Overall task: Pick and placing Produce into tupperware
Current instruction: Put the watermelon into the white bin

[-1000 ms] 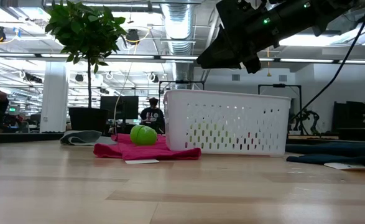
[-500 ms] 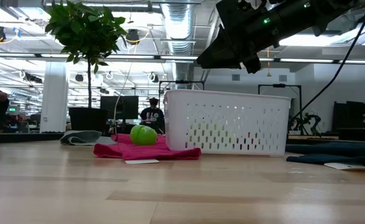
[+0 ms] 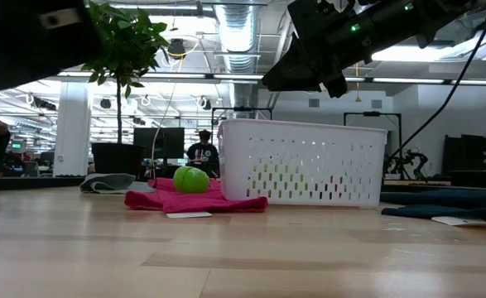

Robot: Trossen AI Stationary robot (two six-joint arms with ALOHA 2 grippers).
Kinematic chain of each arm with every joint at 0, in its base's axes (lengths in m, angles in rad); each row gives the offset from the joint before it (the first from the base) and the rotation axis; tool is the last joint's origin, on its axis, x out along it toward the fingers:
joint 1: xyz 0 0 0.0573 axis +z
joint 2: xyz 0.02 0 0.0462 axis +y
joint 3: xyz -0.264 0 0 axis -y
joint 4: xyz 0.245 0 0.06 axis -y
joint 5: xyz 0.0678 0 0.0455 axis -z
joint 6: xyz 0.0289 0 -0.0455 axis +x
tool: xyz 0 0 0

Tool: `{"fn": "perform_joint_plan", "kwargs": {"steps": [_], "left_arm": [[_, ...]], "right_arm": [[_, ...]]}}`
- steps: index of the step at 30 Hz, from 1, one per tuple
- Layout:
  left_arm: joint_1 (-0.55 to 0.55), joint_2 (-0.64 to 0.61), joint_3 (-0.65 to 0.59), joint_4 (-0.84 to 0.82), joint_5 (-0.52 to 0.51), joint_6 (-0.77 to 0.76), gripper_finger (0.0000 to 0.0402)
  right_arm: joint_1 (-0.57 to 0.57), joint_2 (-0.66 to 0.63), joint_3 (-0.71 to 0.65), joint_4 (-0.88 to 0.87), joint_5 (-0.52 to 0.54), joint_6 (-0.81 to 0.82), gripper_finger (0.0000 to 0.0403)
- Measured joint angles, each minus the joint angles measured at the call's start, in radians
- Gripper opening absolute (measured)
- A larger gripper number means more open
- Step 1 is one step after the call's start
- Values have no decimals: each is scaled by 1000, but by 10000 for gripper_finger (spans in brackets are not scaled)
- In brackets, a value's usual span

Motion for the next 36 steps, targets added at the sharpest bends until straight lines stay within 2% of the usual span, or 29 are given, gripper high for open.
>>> {"fn": "perform_joint_plan", "kwargs": {"steps": [6, 11, 14, 19, 24, 30, 33, 36], "left_arm": [[4, 0, 0, 100, -162, -120, 267], [10, 0, 0, 108, -337, -45, 268], [18, 0, 0, 139, -400, 29, 268], [34, -1, 0, 192, -540, 11, 269], [54, -1, 0, 267, -648, 99, 269], [116, -12, 0, 321, -689, 119, 269], [172, -26, 0, 367, -632, 68, 270], [244, -47, 0, 391, -521, 34, 270]], "right_arm": [[0, 0, 0, 0, 0, 0, 134], [0, 0, 0, 0, 0, 0, 134], [0, 0, 0, 0, 0, 0, 133], [0, 0, 0, 0, 0, 0, 134], [0, 0, 0, 0, 0, 0, 133], [0, 0, 0, 0, 0, 0, 134], [0, 0, 0, 0, 0, 0, 133], [0, 0, 0, -1, 0, 0, 133]]}}
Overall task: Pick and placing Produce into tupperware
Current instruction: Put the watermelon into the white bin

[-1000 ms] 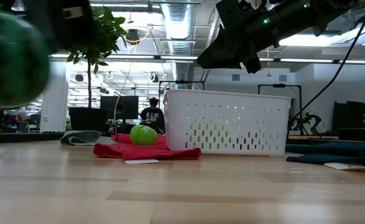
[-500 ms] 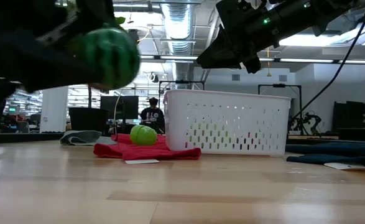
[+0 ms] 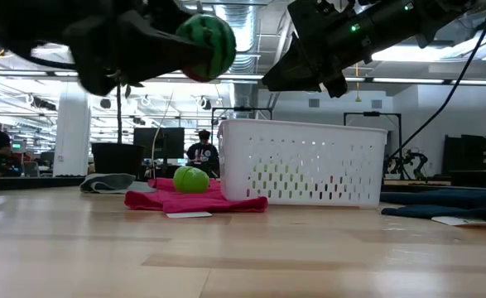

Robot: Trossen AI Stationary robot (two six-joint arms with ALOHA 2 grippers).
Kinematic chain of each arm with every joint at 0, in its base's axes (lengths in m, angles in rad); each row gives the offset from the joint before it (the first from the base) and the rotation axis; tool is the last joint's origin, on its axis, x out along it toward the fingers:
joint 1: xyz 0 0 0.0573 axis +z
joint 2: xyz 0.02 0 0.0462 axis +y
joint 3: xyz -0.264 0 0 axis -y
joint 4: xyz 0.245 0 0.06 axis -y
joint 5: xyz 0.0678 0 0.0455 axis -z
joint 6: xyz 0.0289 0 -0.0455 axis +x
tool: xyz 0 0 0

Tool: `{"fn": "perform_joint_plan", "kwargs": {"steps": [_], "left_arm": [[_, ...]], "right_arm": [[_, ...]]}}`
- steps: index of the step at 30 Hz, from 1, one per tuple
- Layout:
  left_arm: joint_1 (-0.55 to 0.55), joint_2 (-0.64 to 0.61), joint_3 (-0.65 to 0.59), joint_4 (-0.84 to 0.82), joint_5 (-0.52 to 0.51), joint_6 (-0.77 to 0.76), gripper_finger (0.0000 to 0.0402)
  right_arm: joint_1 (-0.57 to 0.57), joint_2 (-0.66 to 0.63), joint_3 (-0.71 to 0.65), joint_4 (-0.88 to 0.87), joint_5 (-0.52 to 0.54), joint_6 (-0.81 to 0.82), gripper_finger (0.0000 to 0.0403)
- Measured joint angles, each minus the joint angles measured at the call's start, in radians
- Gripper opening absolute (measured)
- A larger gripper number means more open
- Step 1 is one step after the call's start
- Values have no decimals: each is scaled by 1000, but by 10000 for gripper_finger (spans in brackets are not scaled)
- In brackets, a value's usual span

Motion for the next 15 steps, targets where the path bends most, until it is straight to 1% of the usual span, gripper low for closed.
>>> {"fn": "perform_joint_plan", "kwargs": {"steps": [2, 4, 6, 9, 12, 15], "left_arm": [[52, -14, 0, -3, 89, -19, 270], [106, -20, 0, -2, 177, -92, 270], [165, -21, 0, 10, 261, -212, 270], [247, -21, 1, 31, 370, -437, 270], [308, -21, 19, 17, 454, -606, 270], [340, -22, 47, -48, 478, -695, 270]], "right_arm": [[0, 0, 0, 1, 0, 0, 134], [0, 0, 0, 0, 0, 0, 134], [0, 0, 0, 1, 0, 0, 133], [0, 0, 0, 1, 0, 0, 133], [0, 0, 0, 1, 0, 0, 134], [0, 0, 0, 1, 0, 0, 134]]}}
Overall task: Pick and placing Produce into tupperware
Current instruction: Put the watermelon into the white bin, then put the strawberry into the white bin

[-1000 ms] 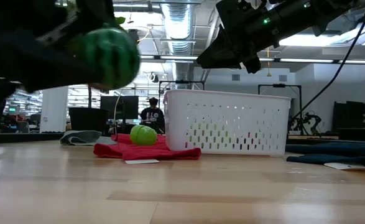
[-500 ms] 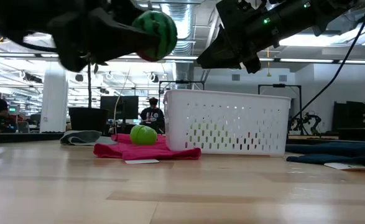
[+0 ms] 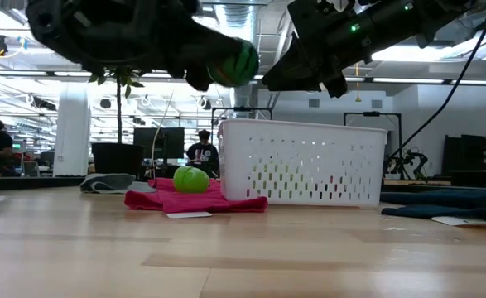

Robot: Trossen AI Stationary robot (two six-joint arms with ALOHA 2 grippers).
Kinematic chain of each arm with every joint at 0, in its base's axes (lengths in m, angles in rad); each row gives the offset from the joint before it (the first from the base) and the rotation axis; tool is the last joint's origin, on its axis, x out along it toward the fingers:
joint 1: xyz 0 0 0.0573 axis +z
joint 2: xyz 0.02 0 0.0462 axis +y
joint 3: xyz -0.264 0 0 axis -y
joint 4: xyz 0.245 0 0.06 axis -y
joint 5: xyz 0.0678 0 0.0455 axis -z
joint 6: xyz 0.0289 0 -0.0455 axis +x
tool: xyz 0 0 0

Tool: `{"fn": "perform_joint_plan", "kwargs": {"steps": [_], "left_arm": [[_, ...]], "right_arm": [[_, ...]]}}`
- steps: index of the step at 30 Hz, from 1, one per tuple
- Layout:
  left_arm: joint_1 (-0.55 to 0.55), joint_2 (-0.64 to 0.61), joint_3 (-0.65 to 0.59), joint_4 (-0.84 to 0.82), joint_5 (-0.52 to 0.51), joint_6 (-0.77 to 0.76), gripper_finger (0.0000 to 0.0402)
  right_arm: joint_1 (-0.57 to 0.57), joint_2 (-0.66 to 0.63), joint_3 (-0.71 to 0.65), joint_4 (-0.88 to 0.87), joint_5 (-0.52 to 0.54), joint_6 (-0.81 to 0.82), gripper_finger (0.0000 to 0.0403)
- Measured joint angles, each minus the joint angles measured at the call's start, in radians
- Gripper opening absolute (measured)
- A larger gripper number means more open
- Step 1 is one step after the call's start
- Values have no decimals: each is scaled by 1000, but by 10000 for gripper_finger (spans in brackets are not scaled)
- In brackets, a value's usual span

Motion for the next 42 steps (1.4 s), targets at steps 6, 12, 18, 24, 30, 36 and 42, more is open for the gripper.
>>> {"fn": "perform_joint_plan", "kwargs": {"steps": [6, 12, 18, 24, 30, 36, 42], "left_arm": [[5, 0, 108, -293, -57, -20, 270], [9, 1, 203, -487, -58, -12, 270], [9, 39, 235, -570, -41, 46, 270], [10, 52, 237, -552, -22, 67, 270], [47, 83, 251, -558, 73, 74, 270], [87, 116, 281, -563, 205, 117, 303], [105, 175, 313, -563, 245, 134, 383]], "right_arm": [[0, 0, 0, 0, 0, 0, 134], [0, 0, 0, 0, 0, 0, 133], [0, 0, 0, 0, 0, 0, 134], [0, 0, 0, -6, 0, 0, 133], [0, 0, 0, -5, 0, 0, 135], [0, 0, 0, -7, 0, 0, 133], [0, 0, 0, -2, 0, 0, 136]]}}
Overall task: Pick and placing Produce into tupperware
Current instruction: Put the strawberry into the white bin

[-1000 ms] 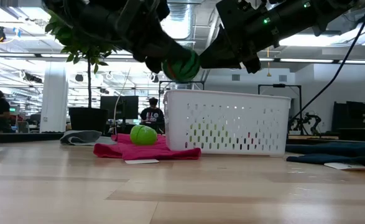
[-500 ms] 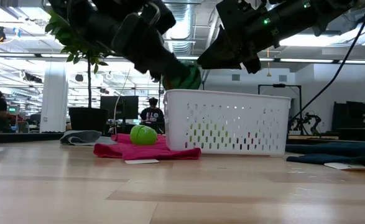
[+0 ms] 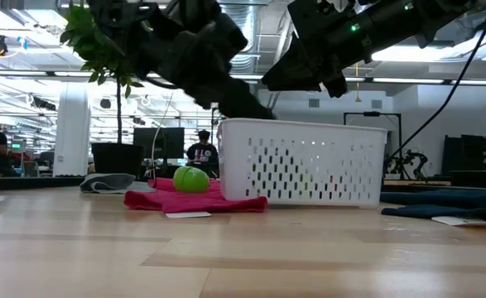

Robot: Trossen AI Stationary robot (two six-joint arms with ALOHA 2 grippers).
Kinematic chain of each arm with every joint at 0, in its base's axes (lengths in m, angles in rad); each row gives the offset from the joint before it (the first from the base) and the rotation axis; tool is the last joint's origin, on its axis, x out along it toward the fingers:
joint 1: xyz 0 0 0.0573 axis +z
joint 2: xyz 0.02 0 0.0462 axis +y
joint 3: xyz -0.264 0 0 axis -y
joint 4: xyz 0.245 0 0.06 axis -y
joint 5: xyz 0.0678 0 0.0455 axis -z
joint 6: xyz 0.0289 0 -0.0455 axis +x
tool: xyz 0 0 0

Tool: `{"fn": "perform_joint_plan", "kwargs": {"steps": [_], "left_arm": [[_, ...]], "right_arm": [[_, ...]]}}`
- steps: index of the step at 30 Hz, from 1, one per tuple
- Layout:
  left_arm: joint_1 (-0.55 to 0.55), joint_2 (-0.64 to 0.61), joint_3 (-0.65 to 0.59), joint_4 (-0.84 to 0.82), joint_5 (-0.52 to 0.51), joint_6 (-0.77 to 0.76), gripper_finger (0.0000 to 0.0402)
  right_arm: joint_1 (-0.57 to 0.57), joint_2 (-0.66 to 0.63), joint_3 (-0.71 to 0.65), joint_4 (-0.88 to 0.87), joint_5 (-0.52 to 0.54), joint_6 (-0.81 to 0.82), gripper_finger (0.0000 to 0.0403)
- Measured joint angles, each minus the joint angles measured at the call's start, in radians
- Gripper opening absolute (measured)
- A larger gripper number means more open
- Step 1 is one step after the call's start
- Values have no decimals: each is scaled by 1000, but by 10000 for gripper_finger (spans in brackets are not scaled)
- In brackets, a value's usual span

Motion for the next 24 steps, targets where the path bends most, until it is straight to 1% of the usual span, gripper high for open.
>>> {"fn": "perform_joint_plan", "kwargs": {"steps": [2, 3, 9, 11, 15, 17, 19, 22, 24], "left_arm": [[4, 10, 7, -8, 4, 1, 394], [5, 10, 5, -21, 8, 2, 394], [-13, -5, 6, -66, 12, 50, 369], [-26, -20, 4, -134, -7, 45, 364], [-39, -53, 5, -210, -53, 46, 344], [-44, -78, 5, -265, -58, 79, 323], [-50, -109, 5, -325, -61, 141, 293], [-62, -142, 5, -408, -52, 269, 236], [-75, -156, 5, -447, -74, 263, 193]], "right_arm": [[0, 0, 0, -1, 0, 0, 137], [0, 0, 0, 1, 0, 0, 137], [0, 0, 0, 0, 0, 0, 137], [0, 0, 0, 2, 0, 0, 138], [0, 0, 0, 2, 0, 0, 138], [0, 0, 0, -4, 0, 0, 137], [0, 0, 0, -2, 0, 0, 137], [0, 0, 0, 0, 0, 0, 138], [0, 0, 0, -1, 0, 0, 139]]}}
